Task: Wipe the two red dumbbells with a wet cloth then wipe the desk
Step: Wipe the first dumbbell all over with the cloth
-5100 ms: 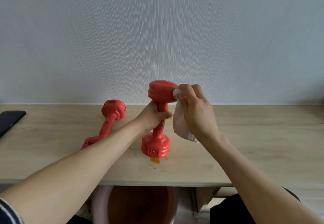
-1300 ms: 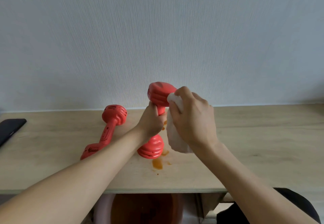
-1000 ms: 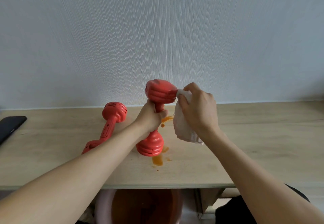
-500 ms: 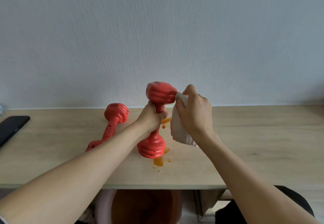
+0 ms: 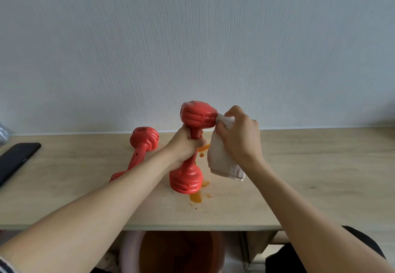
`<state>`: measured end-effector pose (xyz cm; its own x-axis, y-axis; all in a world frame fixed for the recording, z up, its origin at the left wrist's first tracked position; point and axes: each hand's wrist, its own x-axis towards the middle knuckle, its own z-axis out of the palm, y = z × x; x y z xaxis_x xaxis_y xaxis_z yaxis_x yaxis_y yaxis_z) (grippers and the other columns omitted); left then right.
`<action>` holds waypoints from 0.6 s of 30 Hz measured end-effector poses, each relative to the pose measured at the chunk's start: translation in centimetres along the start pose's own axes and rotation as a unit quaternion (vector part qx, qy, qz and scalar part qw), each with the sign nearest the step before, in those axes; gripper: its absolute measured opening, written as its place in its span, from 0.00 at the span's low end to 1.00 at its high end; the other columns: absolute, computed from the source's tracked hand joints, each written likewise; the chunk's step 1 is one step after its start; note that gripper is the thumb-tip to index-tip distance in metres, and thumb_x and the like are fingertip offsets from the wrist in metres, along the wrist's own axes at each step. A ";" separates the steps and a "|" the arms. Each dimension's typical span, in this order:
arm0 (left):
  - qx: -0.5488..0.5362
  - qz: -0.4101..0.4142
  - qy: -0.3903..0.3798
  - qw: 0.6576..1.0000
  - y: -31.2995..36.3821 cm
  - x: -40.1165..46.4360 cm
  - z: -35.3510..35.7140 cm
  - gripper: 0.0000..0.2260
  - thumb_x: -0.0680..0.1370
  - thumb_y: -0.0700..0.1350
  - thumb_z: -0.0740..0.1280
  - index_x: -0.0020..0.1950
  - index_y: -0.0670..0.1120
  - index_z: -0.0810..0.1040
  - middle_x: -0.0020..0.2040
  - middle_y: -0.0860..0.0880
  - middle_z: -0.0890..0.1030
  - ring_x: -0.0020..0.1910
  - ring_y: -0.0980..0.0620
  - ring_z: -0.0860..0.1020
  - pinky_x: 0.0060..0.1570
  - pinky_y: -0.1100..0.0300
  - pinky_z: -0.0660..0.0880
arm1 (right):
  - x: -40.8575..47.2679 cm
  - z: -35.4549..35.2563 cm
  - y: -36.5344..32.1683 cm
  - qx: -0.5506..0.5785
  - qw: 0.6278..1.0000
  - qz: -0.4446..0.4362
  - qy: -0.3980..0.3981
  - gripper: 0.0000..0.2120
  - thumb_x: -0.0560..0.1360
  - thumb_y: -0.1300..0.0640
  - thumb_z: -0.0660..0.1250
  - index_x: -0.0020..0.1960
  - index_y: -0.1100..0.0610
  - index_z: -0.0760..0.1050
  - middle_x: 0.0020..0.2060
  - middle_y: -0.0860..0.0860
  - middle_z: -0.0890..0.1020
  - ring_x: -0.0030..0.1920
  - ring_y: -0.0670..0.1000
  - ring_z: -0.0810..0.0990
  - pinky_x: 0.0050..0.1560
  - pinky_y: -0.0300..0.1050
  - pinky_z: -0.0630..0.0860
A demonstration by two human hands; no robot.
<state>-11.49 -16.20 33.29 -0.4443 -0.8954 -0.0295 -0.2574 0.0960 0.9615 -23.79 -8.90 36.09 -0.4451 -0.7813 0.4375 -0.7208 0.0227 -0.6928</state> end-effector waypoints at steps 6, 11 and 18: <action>-0.012 -0.013 -0.048 0.999 0.3 -0.5 0.1 0.13 0.74 0.28 0.63 0.39 0.46 0.69 0.33 0.50 0.68 0.33 0.56 0.68 0.33 0.66 0.68 | 0.6 0.0 1.1 0.032 0.999 0.022 0.001 0.10 0.75 0.52 0.65 0.51 0.58 0.76 0.39 0.58 0.82 0.44 0.59 0.79 0.40 0.51 0.75; -0.040 -0.018 -0.030 0.999 0.5 0.0 -0.4 0.12 0.71 0.26 0.62 0.42 0.43 0.70 0.34 0.46 0.70 0.34 0.52 0.69 0.36 0.62 0.68 | -1.3 -0.7 -1.2 0.010 0.994 -0.096 0.052 0.06 0.74 0.58 0.67 0.49 0.59 0.76 0.38 0.56 0.81 0.39 0.58 0.79 0.35 0.46 0.72; -0.066 -0.025 -0.055 0.996 0.4 -0.3 -0.5 0.11 0.68 0.26 0.64 0.42 0.41 0.70 0.35 0.45 0.70 0.36 0.50 0.71 0.40 0.58 0.69 | -0.5 -0.2 -0.4 -0.012 0.998 -0.055 0.018 0.08 0.75 0.55 0.65 0.51 0.58 0.75 0.41 0.57 0.81 0.45 0.60 0.78 0.40 0.49 0.72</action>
<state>-11.06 -16.09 33.85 -0.5268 -0.8439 -0.1014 -0.1694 -0.0127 0.9855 -23.36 -8.37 36.30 -0.3811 -0.7563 0.5318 -0.7785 -0.0478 -0.6258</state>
